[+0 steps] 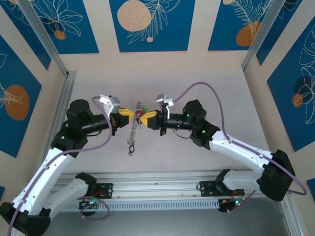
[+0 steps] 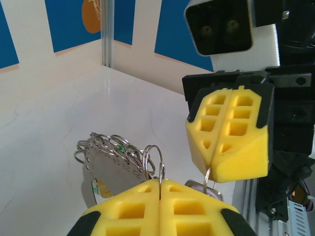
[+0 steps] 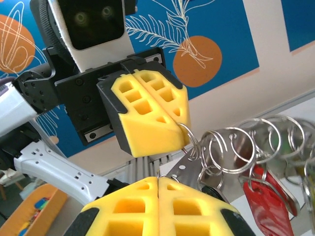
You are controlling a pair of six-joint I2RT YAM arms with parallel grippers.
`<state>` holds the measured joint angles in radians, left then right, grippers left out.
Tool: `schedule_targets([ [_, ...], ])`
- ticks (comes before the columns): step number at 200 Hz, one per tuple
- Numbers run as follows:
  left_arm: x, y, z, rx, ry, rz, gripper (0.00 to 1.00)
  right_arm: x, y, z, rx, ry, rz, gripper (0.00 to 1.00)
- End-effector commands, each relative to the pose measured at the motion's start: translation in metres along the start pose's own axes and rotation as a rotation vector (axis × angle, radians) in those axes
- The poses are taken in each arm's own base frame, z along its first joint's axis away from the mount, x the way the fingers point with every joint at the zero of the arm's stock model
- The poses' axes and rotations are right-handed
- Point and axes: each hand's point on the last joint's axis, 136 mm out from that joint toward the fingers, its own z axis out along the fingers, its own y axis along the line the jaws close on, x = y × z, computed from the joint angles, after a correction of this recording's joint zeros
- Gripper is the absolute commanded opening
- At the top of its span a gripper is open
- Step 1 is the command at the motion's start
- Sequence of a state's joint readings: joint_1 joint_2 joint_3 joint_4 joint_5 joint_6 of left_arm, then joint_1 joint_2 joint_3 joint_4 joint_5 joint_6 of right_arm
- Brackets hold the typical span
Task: Put the keys on the keyring
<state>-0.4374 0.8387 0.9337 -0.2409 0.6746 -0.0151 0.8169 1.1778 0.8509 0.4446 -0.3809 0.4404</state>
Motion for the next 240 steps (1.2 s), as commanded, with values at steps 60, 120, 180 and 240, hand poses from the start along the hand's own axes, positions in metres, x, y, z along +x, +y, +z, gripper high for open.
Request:
schedule_targets([
  [60, -0.035, -0.043, -0.007, 0.224, -0.084, 0.088, 0.0, -0.027, 0.022, -0.014, 0.038, -0.082, -0.339, 0.0],
  [120, -0.033, -0.052, -0.01, 0.269, -0.077, 0.094, 0.0, -0.021, 0.017, -0.011, 0.057, -0.026, -0.408, 0.0],
  [180, -0.031, -0.056, -0.009, 0.313, -0.065, 0.088, 0.0, -0.028, 0.04, -0.027, 0.0, -0.043, -0.522, 0.0],
  [240, -0.029, -0.06, -0.009, 0.345, -0.06, 0.081, 0.0, -0.031, 0.037, -0.024, -0.012, -0.052, -0.525, 0.0],
])
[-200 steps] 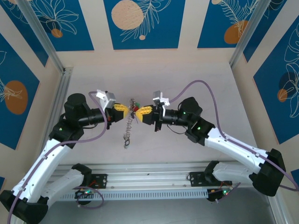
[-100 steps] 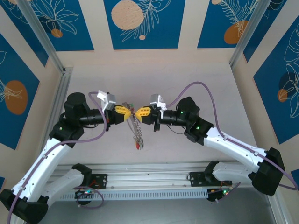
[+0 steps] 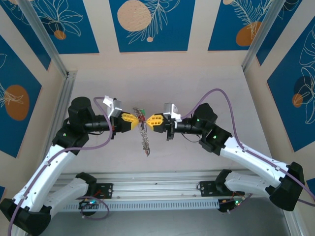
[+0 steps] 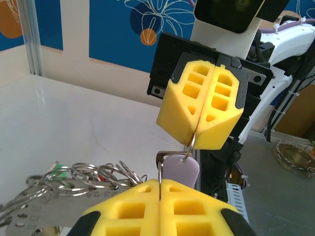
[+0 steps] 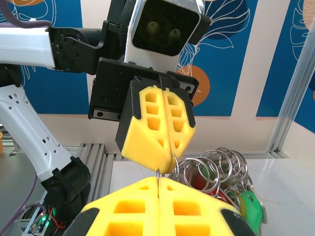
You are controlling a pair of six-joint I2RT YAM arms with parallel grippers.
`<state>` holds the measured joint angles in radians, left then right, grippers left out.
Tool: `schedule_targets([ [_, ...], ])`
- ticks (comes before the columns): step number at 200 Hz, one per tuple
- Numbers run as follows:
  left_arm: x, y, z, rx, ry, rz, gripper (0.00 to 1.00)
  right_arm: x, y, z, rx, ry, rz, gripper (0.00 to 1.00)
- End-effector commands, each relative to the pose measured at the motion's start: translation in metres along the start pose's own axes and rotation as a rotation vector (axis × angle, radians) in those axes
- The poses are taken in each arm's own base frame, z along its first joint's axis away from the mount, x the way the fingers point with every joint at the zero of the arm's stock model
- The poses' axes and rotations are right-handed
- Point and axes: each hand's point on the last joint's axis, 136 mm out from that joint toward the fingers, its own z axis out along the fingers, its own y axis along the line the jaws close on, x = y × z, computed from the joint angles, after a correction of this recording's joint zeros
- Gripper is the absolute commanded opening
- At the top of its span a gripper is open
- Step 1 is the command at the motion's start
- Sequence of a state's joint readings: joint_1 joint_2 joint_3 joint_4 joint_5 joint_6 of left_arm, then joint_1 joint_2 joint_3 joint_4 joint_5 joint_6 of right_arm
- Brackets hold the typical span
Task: Put the keys on the keyring
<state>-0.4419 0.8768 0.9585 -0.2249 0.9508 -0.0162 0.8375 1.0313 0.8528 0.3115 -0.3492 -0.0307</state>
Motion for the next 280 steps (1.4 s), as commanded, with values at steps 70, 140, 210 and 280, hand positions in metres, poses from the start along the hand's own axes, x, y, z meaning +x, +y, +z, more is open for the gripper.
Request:
schedule_targets([
  [70, -0.0241, -0.0215, -0.0046, 0.072, -0.048, 0.091, 0.0, -0.0177, -0.0057, 0.0055, -0.009, -0.034, -0.034, 0.0],
  [140, -0.0258, -0.0226, -0.0057, 0.07, -0.054, 0.096, 0.0, -0.0172, -0.0031, 0.0074, -0.025, -0.029, -0.024, 0.0],
  [210, -0.0257, -0.024, -0.006, 0.074, -0.055, 0.097, 0.0, -0.0131, -0.0081, 0.0091, -0.003, -0.02, -0.013, 0.0],
  [280, -0.0247, -0.0234, -0.006, 0.073, -0.053, 0.097, 0.0, -0.0212, -0.0061, 0.0044, 0.001, -0.048, -0.033, 0.0],
])
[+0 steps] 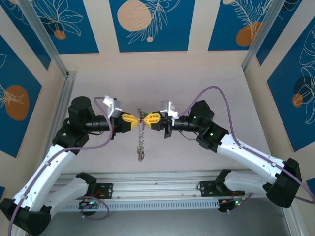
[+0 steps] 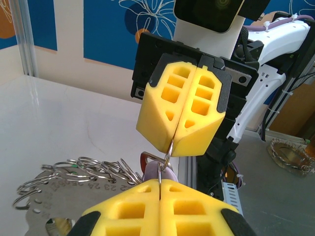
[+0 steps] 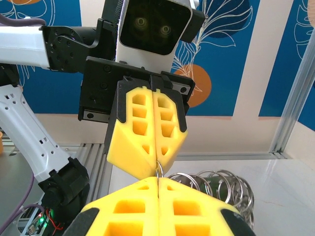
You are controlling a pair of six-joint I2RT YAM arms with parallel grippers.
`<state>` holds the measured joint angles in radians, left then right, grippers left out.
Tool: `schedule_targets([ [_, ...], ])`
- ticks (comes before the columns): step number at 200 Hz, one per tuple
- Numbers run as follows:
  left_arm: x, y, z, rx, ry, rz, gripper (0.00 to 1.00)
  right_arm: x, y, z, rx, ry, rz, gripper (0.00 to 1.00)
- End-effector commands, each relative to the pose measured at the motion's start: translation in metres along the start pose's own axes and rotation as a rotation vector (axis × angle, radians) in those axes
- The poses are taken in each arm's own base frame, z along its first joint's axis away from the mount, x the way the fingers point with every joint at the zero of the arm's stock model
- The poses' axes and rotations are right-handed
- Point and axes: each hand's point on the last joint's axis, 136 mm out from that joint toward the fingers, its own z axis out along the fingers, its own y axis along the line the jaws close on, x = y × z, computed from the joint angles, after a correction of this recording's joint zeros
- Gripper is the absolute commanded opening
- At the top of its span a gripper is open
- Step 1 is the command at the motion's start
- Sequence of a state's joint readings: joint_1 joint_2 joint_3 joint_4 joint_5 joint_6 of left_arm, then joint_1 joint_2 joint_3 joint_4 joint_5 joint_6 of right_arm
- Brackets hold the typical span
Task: Put the keys on the keyring
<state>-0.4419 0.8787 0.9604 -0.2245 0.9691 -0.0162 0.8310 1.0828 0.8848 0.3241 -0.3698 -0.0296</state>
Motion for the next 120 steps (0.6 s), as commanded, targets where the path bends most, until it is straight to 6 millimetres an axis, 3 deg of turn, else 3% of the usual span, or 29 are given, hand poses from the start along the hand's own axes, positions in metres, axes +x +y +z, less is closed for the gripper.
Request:
schedule_targets([
  [1, -0.0242, -0.0207, -0.0057, 0.055, -0.051, 0.097, 0.0, -0.0212, -0.0002, -0.0048, 0.015, -0.052, -0.037, 0.0],
  [58, -0.0241, -0.0196, -0.0058, 0.047, -0.051, 0.097, 0.0, -0.0285, 0.0038, -0.0097, 0.01, -0.071, -0.045, 0.0],
  [120, -0.0245, -0.0203, -0.0059, 0.052, -0.053, 0.096, 0.0, -0.0197, -0.0012, -0.0048, 0.02, -0.045, -0.032, 0.0],
])
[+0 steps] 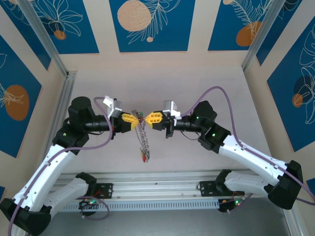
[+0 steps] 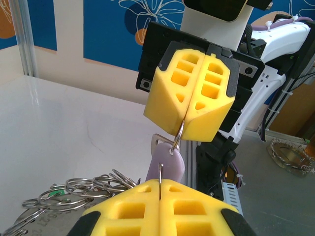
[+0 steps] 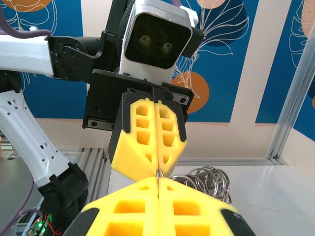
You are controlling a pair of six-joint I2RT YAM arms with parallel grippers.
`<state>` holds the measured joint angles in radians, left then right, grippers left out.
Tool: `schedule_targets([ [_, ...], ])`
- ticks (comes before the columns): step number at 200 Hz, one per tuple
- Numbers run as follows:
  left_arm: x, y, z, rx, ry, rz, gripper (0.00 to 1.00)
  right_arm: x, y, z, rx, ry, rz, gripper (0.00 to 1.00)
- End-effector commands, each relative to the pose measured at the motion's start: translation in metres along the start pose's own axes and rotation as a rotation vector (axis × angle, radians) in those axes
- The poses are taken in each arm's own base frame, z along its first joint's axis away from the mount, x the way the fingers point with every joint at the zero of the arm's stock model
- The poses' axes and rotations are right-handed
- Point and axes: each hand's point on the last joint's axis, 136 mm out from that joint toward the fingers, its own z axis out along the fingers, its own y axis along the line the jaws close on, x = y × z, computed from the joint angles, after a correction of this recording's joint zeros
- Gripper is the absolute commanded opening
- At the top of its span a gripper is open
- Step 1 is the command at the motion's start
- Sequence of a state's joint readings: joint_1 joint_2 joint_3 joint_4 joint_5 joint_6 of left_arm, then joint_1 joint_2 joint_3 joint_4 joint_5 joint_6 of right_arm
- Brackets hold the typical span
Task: Put the keys on the keyring
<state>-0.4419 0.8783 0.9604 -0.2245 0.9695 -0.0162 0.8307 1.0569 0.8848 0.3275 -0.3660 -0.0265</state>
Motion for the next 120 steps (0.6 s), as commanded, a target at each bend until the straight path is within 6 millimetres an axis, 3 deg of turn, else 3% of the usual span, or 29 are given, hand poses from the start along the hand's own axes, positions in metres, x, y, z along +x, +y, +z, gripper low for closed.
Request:
schedule_targets([
  [1, -0.0242, -0.0202, -0.0056, 0.052, -0.052, 0.095, 0.0, -0.0101, -0.0037, 0.0006, 0.014, -0.022, -0.018, 0.0],
  [120, -0.0237, -0.0207, -0.006, 0.051, -0.051, 0.097, 0.0, -0.0082, -0.005, 0.0033, 0.01, -0.015, -0.011, 0.0],
])
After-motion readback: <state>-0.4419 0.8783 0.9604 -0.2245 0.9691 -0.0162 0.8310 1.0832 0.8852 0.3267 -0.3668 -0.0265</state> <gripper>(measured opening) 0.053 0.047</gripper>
